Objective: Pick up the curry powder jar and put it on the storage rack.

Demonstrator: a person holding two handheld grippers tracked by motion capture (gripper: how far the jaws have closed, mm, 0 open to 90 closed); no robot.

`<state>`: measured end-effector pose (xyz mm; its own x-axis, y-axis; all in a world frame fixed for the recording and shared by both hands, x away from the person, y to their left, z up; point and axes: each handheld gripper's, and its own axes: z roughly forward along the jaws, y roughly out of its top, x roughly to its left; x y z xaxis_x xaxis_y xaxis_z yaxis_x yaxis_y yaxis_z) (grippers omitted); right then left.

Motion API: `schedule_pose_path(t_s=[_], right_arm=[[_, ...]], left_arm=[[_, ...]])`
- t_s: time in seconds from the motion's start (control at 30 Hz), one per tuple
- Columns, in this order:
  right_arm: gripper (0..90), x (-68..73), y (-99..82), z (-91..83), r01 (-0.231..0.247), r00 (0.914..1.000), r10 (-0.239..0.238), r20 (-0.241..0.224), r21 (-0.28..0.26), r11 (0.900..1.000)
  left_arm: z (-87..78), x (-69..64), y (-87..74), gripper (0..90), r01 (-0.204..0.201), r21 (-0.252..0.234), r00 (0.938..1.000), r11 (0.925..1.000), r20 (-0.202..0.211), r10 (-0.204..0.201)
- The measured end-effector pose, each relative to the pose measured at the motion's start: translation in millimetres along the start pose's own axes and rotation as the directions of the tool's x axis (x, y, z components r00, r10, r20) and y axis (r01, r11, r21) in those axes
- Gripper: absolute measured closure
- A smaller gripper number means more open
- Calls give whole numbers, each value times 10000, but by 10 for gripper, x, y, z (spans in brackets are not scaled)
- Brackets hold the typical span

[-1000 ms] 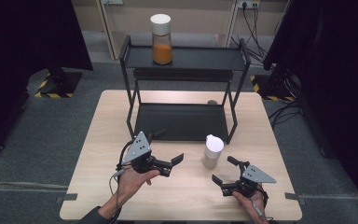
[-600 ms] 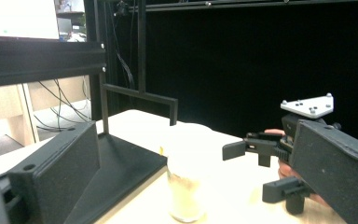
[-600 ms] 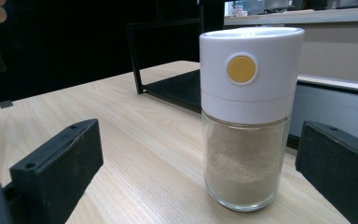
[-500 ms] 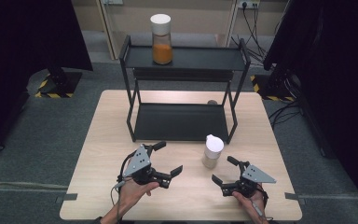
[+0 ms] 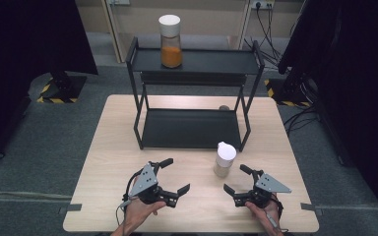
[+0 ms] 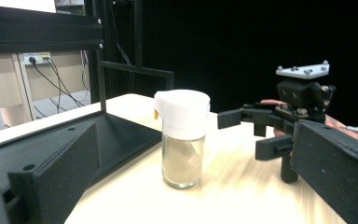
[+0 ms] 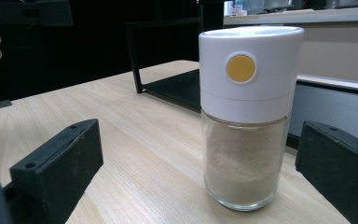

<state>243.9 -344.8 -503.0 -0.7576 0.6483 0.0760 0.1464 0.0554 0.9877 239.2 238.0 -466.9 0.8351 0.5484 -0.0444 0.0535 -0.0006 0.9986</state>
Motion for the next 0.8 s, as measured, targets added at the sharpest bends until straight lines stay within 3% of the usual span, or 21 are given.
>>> schedule_pose_path(t_s=[0.33, 0.8], right_arm=[[9, 1, 2, -1, 14, 10000, -14, 30, 14, 10000], [9, -3, 5, -2, 52, 10000, -52, -2, 23, 10000]], left_arm=[[-53, -64, -238, 10, -71, 214, 10000, 9997, -38, 72], [-80, -41, -395, 10, -109, 273, 9998, 9996, 190, 103]])
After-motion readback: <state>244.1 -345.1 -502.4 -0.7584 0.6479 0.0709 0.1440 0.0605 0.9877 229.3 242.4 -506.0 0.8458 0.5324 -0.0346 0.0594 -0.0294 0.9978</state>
